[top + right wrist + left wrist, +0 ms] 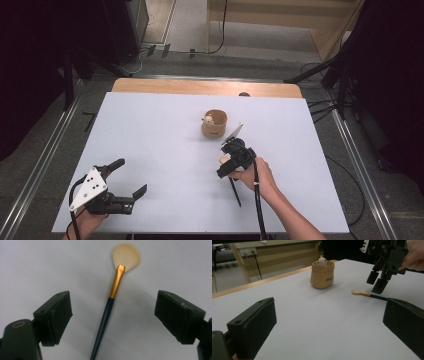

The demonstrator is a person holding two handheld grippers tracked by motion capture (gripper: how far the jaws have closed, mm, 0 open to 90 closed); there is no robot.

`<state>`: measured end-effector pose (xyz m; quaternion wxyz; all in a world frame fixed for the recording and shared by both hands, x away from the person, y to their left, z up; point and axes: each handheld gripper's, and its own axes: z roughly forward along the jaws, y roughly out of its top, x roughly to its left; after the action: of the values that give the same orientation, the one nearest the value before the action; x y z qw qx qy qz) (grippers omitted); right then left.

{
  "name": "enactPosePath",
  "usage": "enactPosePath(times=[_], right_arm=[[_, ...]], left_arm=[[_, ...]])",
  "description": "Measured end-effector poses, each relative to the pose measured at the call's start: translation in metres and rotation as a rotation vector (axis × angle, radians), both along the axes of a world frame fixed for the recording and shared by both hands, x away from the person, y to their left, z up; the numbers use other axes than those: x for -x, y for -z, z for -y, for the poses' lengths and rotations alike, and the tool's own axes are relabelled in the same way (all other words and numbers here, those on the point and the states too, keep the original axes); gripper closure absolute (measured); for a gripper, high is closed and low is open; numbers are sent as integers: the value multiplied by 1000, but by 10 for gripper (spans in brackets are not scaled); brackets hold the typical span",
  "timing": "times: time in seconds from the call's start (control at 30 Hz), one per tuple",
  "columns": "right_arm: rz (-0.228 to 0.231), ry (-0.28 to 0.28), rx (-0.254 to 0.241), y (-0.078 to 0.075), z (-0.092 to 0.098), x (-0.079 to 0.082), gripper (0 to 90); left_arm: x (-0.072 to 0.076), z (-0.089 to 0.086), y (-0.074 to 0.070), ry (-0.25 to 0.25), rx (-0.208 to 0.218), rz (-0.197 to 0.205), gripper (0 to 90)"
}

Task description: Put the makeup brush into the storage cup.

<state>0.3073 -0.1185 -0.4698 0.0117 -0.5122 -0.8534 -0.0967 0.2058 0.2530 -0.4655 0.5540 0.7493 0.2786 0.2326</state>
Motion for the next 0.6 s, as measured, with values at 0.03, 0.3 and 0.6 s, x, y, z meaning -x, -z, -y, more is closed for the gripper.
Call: enactPosePath(times=[0.03,0.3,0.6], right_arm=[[0,2,0,0,0,0,187],[-20,17,1,4,-1,0,289],[-35,12,28,6,-3,-1,437]], left_arm=[[0,0,0,-1,-1,0,0],[0,0,0,-2,-6,-2,0],[0,0,0,0,-5,-1,0]])
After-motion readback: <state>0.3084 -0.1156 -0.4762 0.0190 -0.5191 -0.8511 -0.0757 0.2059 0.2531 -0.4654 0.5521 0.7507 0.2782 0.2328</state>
